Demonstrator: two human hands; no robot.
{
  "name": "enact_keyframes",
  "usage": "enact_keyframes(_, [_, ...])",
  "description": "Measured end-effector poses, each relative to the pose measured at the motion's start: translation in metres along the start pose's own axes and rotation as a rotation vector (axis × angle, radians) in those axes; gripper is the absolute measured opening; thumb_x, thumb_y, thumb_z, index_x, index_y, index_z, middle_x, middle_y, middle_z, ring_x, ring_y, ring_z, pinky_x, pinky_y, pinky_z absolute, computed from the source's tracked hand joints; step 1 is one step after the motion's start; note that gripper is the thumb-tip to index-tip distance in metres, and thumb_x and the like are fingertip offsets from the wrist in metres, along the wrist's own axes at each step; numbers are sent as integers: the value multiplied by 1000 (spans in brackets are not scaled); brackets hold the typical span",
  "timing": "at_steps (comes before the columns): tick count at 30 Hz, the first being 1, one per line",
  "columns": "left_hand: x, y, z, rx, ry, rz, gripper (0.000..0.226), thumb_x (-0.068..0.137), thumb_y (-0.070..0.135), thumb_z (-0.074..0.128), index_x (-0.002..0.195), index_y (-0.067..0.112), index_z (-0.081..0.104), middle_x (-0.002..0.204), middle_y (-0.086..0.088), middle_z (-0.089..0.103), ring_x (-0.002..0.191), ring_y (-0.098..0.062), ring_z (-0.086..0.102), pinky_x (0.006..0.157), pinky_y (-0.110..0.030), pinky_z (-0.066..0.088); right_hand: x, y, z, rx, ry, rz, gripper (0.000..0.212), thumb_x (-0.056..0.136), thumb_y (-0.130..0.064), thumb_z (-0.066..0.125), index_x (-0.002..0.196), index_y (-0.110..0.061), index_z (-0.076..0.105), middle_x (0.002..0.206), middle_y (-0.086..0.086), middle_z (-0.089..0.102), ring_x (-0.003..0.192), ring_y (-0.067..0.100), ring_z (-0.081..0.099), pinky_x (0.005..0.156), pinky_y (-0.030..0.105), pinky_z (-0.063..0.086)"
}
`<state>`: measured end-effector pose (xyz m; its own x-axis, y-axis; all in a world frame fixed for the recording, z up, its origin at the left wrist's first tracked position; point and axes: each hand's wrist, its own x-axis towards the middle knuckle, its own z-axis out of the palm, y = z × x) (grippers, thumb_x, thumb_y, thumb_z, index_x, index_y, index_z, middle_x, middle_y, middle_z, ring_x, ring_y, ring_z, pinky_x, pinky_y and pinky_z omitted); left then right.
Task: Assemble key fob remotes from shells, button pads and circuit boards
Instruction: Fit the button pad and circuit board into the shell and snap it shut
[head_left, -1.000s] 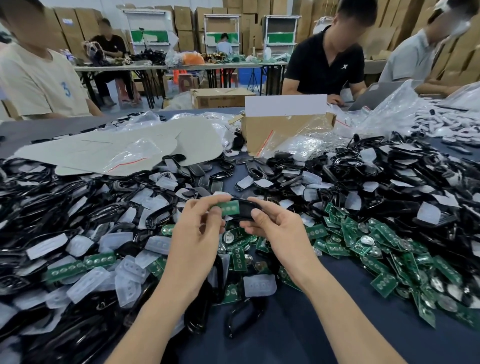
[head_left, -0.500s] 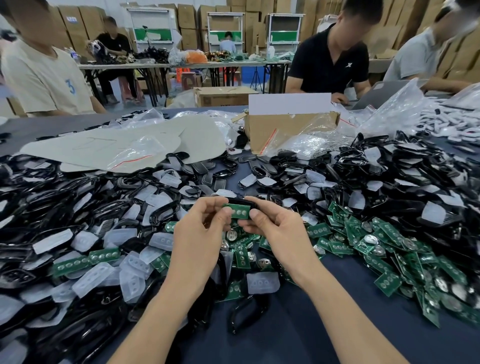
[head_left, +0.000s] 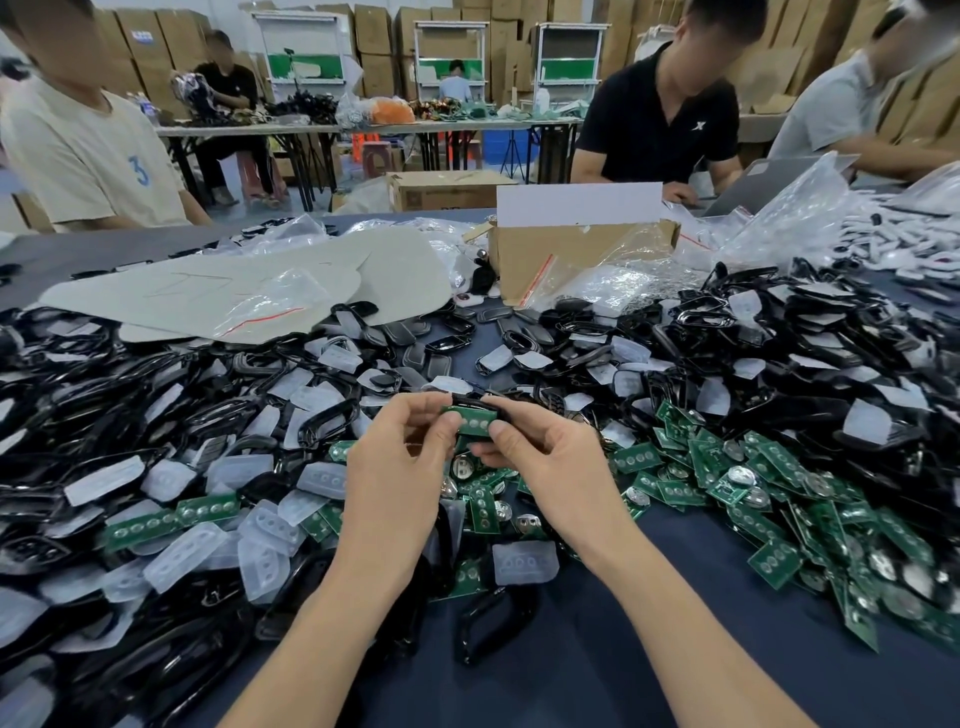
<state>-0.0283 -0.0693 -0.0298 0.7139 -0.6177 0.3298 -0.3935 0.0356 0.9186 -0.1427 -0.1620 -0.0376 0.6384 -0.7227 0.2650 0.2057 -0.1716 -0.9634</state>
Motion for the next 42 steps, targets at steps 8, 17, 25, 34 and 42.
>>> enact_keyframes(8, [-1,-1,3,92,70,72,13,92,29,69,96,33,57,104,10,56,92,6,57,72,-5,43,0,-2,0,-1,3,14,28,100,-6,59,112,-28,73,99,-4,79,88,15,76,77,18,56])
enact_keyframes(17, [1,1,-2,-12,10,27,27,90,30,72,104,44,54,93,14,65,85,3,62,68,-7,44,0,-3,1,29,-19,27,22,97,-11,66,109,-28,72,99,0,78,87,16,75,77,20,57])
enact_keyframes(25, [1,8,-10,261,-114,263,29,84,16,76,93,42,67,96,30,63,87,9,57,72,-2,39,0,5,-5,-301,-95,95,20,90,-40,74,94,-55,61,105,-10,69,98,-4,61,82,25,51])
enact_keyframes(34, [42,25,2,429,-242,249,31,96,57,43,93,39,68,93,27,65,94,13,57,73,-10,39,15,1,-28,47,376,75,9,100,-19,63,104,-25,57,93,-11,77,85,9,70,67,23,55])
enact_keyframes(42, [118,-1,46,662,-429,110,23,103,28,45,110,25,67,89,0,73,60,-10,59,57,-21,45,22,6,-39,141,578,102,9,103,-18,57,103,-24,51,88,-11,74,52,5,56,53,14,47])
